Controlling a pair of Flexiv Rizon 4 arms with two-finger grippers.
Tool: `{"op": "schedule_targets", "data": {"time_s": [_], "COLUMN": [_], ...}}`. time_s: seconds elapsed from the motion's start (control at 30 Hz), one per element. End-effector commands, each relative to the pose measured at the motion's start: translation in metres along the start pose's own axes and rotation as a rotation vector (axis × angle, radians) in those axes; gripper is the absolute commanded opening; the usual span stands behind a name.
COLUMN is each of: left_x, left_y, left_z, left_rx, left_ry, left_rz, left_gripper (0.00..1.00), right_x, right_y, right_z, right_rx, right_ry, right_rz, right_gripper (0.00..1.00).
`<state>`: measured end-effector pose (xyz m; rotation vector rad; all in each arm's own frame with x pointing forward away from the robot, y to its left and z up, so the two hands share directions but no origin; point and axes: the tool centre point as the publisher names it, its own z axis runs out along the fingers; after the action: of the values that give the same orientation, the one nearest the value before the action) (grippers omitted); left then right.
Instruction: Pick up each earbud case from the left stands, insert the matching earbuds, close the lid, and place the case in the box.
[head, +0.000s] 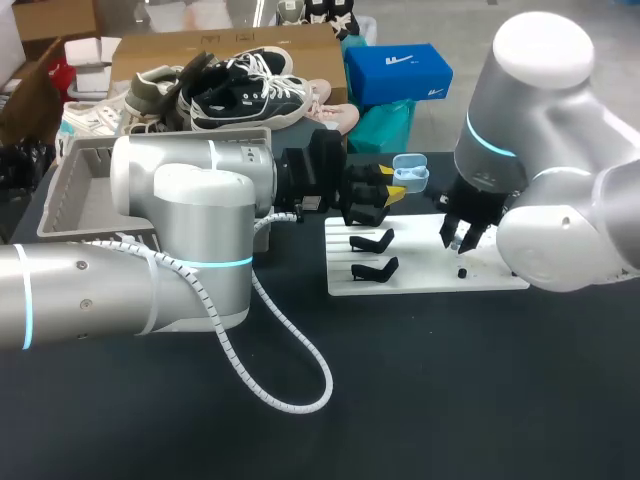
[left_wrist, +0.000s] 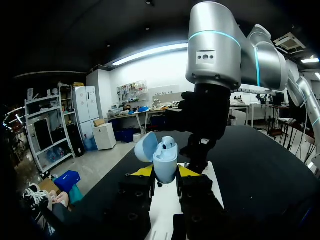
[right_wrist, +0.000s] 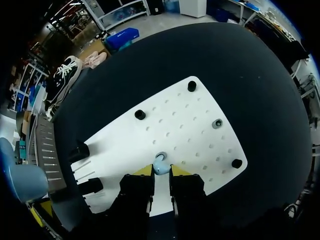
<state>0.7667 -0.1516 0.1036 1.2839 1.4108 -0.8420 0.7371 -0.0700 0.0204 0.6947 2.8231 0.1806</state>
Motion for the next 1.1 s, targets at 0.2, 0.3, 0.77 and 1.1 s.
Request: {"op": "schedule_targets", "data": {"time_s": [0.2, 0.3, 0.77, 1.1], "left_x": [0.000, 0.000, 0.000, 0.000], "left_y": [-0.003, -0.003, -0.003, -0.003], "left_z": [0.000, 0.000, 0.000, 0.000], "left_rx": [-0.009, -0.009, -0.009, -0.009], "left_ry": [-0.002, -0.002, -0.002, -0.002], "left_rz": [0.001, 0.001, 0.001, 0.001], "left_gripper": [0.00, 0.00, 0.00, 0.00], "right_x": [0.005, 0.008, 0.032, 0.039], "right_y": [-0.005, -0.010, -0.030, -0.029], "right_z": [-0.012, -0.024, -0.077, -0.117], "right_rx": [-0.014, -0.035, -0.138, -0.178], "right_ry": [-0.011, -0.023, -0.001, 0.033], "right_rz": [0.010, 0.018, -0.369, -0.723], "right_gripper": [0.00, 0.00, 0.00, 0.00]}}
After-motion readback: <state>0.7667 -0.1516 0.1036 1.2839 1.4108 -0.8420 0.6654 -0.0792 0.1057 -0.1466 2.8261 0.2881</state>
